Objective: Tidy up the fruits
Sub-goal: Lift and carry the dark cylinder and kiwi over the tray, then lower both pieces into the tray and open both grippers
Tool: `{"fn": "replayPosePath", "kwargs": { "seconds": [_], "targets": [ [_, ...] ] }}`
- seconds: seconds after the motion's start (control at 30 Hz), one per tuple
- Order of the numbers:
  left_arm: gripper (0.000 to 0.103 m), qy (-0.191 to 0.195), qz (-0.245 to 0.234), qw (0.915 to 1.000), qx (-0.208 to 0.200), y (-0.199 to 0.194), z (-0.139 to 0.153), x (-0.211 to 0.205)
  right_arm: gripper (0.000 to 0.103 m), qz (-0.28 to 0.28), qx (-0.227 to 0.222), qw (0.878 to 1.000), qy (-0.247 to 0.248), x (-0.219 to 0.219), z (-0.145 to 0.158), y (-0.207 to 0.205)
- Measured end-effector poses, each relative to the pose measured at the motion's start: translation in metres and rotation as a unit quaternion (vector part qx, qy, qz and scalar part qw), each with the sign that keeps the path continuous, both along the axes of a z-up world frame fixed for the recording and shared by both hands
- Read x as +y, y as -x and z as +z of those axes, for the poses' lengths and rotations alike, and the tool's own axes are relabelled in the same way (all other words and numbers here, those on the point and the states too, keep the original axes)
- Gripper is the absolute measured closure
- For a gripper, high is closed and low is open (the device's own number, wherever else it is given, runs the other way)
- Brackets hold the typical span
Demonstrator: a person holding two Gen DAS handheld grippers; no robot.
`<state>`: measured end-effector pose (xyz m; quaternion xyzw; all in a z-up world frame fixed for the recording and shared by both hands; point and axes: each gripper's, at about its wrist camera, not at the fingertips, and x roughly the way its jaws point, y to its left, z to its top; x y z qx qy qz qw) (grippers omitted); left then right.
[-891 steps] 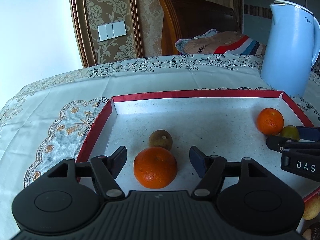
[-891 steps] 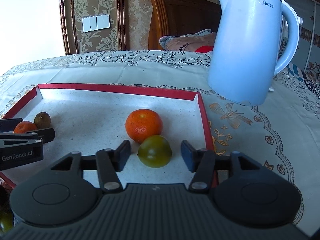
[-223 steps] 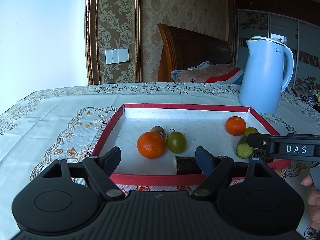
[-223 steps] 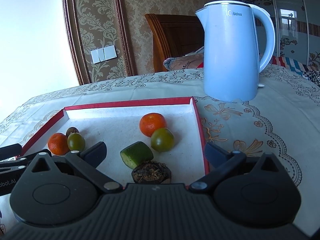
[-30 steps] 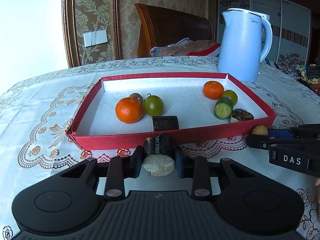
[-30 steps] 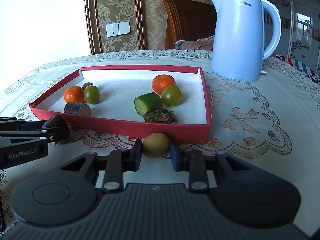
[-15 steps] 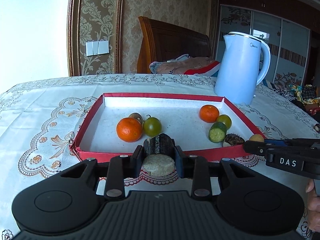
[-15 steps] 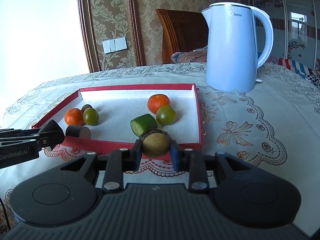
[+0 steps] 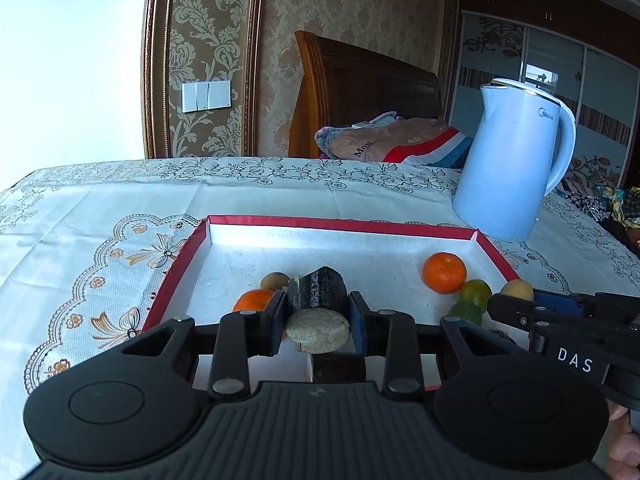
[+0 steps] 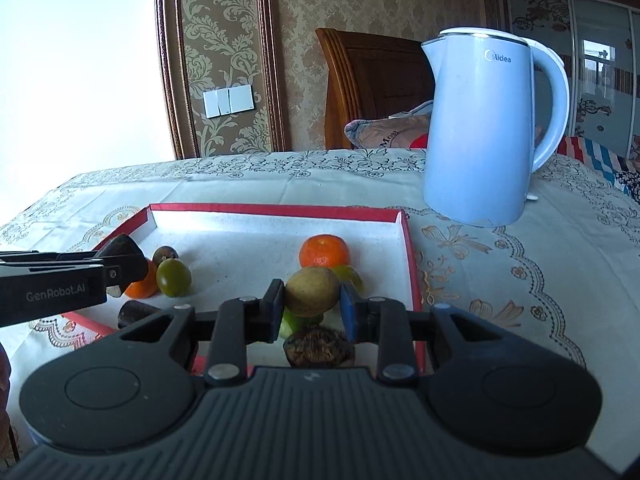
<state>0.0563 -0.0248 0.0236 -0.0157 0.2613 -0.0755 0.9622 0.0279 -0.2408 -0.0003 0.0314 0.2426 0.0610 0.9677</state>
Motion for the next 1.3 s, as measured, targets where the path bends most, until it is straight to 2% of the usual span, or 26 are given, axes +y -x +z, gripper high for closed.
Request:
{"fn": "replayPosePath", "kwargs": {
  "seconds": [0.33, 0.67, 1.3],
  "targets": [
    [0.071, -0.015, 0.027, 0.9995, 0.013, -0.032, -0.010, -0.002, 0.075, -0.004, 0.012, 1.000, 0.015, 0.015, -0.004, -0.046],
    [0.071, -0.030, 0.028, 0.9991, 0.009, -0.035, -0.014, -0.006, 0.075, -0.009, 0.009, 1.000, 0.017, 0.017, -0.006, -0.055],
    [0.070, -0.029, 0.030, 0.9991, 0.004, -0.035, -0.016, -0.006, 0.074, -0.021, 0.016, 1.000, 0.010, 0.013, -0.009, -0.061]
  ]
}}
